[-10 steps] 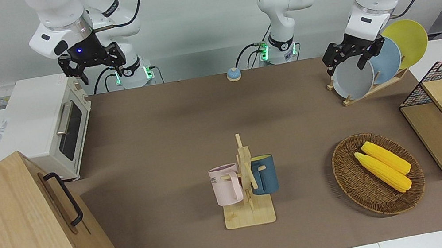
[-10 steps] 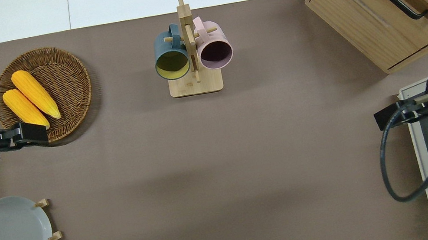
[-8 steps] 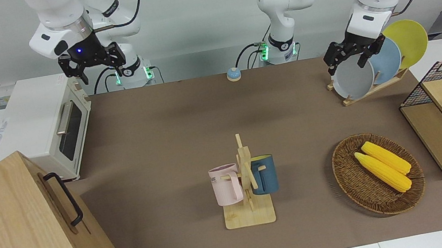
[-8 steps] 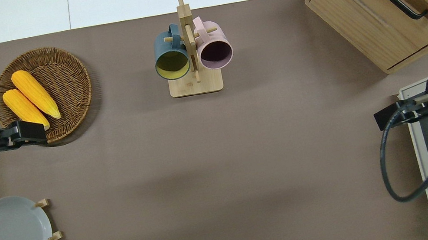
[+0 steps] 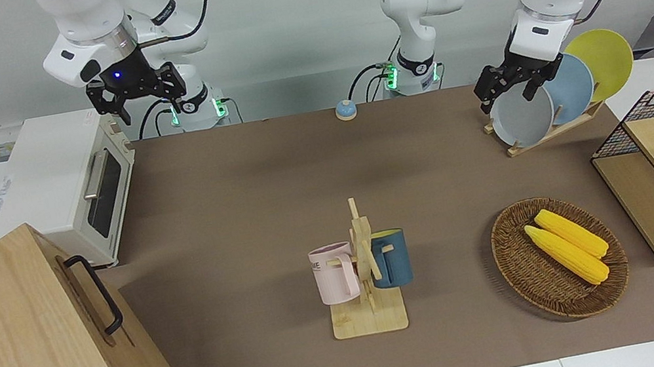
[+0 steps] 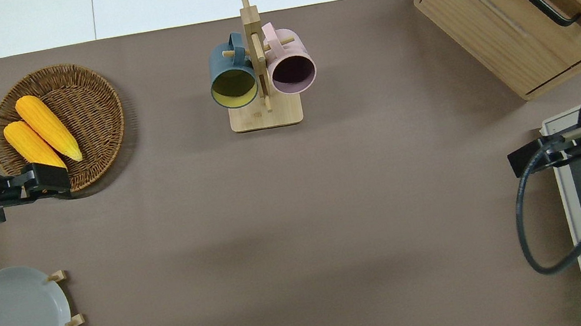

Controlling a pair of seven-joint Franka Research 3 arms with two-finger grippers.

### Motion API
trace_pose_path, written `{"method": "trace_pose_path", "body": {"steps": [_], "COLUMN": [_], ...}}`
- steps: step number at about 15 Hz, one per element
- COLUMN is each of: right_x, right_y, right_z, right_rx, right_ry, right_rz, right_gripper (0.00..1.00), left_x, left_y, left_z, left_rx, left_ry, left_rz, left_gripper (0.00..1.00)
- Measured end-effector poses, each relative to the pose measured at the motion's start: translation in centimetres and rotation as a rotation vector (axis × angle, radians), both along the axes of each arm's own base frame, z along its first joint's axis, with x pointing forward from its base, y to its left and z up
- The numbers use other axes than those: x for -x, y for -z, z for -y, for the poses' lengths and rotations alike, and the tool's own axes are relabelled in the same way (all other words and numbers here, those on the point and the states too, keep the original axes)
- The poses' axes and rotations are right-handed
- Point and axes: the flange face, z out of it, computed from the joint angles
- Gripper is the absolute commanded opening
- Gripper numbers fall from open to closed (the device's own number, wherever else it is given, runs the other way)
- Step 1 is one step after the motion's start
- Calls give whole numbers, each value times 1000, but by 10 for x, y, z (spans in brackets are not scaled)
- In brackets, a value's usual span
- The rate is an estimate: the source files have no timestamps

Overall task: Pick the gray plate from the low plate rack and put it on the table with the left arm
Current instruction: 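Move the left gripper from the corn basket down toward the plate rack, then lower the left gripper onto the rim of the front gray plate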

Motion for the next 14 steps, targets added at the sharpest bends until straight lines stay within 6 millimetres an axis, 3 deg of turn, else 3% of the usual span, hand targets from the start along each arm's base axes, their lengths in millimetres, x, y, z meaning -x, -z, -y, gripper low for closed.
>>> {"method": "trace_pose_path", "body": {"steps": [5, 14], "right_x": [0, 0], "right_y": [0, 0], "right_z": [0, 0], "right_rx": [0, 0], "right_ry": [0, 0], "right_rz": [0, 0], "right_gripper": [987, 990], "left_x": [10, 38], "left_y": [17, 81], "left_z": [-15, -67], "left_rx": [-128, -390], "left_ry": [30, 71], "left_rz": [-39, -252], "left_gripper": [995, 998]}}
